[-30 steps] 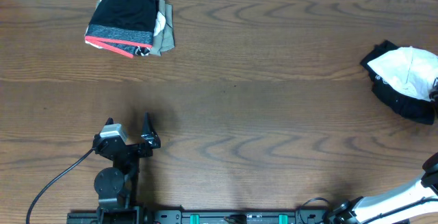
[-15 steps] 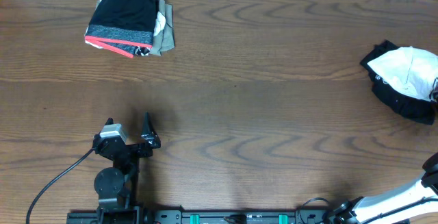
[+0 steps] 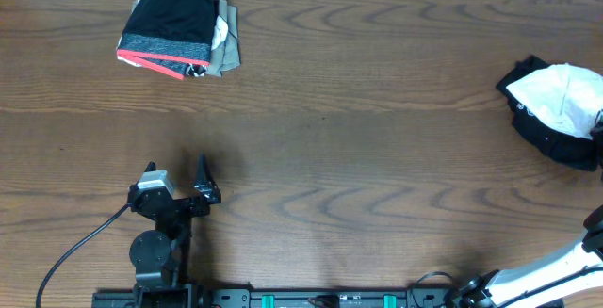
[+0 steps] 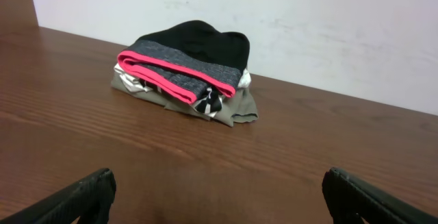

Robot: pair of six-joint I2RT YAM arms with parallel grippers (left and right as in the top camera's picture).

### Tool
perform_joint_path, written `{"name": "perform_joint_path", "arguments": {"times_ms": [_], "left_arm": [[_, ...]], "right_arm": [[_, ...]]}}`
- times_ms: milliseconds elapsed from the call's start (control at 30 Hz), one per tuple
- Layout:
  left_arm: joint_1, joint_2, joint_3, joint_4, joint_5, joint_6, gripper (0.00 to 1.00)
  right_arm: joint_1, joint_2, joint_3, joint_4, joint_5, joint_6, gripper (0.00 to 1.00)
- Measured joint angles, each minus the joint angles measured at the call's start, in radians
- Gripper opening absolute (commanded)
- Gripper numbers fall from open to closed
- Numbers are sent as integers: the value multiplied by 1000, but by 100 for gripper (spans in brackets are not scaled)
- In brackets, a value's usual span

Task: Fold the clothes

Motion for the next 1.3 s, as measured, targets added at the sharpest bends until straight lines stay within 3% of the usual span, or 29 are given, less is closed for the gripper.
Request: {"name": "perform_joint_path", "arguments": {"times_ms": [100, 467, 800, 1100, 1300], "left_arm": [[0, 0, 0, 0, 0, 0, 98], [0, 0, 0, 0, 0, 0, 98], [0, 0, 0, 0, 0, 0, 98], [0, 0, 0, 0, 0, 0, 98], [0, 0, 0, 0, 0, 0, 98]], "right_arm": [[2, 0, 0, 16, -4, 3, 1], [-3, -24, -1, 28, -92, 2, 1], [35, -355, 0, -28, -280, 28, 1], [317, -485, 0, -259, -342, -1, 1], [554, -490, 0, -476, -245, -90, 1]]}}
